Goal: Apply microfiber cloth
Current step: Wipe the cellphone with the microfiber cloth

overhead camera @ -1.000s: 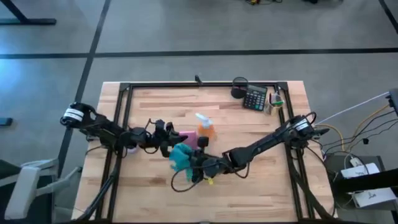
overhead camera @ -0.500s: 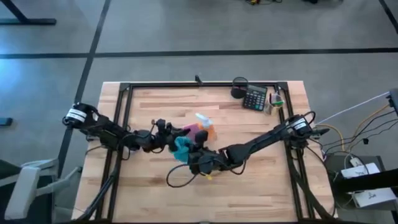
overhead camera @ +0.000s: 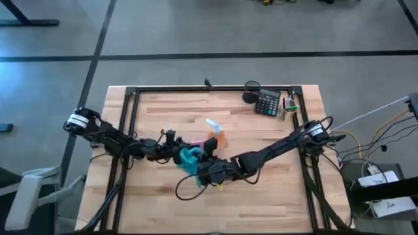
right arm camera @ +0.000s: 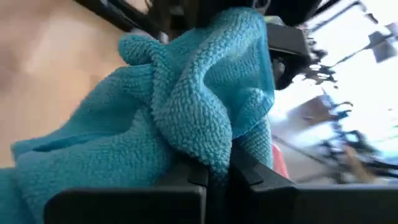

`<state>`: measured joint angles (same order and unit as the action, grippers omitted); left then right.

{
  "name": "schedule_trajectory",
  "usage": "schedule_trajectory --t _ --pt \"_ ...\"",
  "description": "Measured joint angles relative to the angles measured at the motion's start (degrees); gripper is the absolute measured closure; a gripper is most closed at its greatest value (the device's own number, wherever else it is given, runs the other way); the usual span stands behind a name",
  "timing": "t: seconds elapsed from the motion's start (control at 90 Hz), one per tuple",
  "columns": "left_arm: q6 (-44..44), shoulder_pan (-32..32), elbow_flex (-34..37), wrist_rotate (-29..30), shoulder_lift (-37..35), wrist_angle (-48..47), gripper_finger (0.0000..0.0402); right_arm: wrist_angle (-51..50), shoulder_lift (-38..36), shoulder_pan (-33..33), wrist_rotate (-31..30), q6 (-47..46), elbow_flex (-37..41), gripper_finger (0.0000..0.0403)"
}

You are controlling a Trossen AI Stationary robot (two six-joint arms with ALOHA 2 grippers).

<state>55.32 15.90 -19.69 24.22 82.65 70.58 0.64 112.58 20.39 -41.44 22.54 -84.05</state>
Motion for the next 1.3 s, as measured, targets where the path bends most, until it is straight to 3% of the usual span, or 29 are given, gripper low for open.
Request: schedule_trajectory --t 0.189,0.322,0.633,0.833,0.922,1.022,1.3 --pt "0.67 -1.24 0.58 0.31 -2.77 1.57 0.0392 -0.91 0.85 4.49 5.55 -4.33 0.14 0.0403" --pt "-1.52 -1.35 0.63 -0.36 -5.03 2.30 0.0392 -3.20 0.85 7.01 6.09 -6.91 0.35 0.0403" --pt "-7.83 -0.72 0.99 -10.51 -8.61 -0.59 0.0392 1.24 0.46 11.10 3.15 -1.04 -0.24 0.0403" --pt "-8.56 0.12 1.02 -14.74 -8.02 -1.45 0.0392 5.42 0.44 8.95 -6.44 5.34 -0.28 0.0403" --pt "-10.54 0.92 1.09 -17.80 -7.71 -0.52 0.0392 5.20 0.37 7.77 -7.56 6.92 -0.35 0.0403" --pt "-12.48 2.31 1.06 -17.47 -7.86 -0.57 0.0392 5.16 0.30 7.08 -10.35 8.81 -0.61 0.0403" --pt "-10.70 2.81 0.93 -18.03 -7.66 -3.14 0.0392 7.63 0.26 6.62 -28.26 24.32 -4.88 0.0403"
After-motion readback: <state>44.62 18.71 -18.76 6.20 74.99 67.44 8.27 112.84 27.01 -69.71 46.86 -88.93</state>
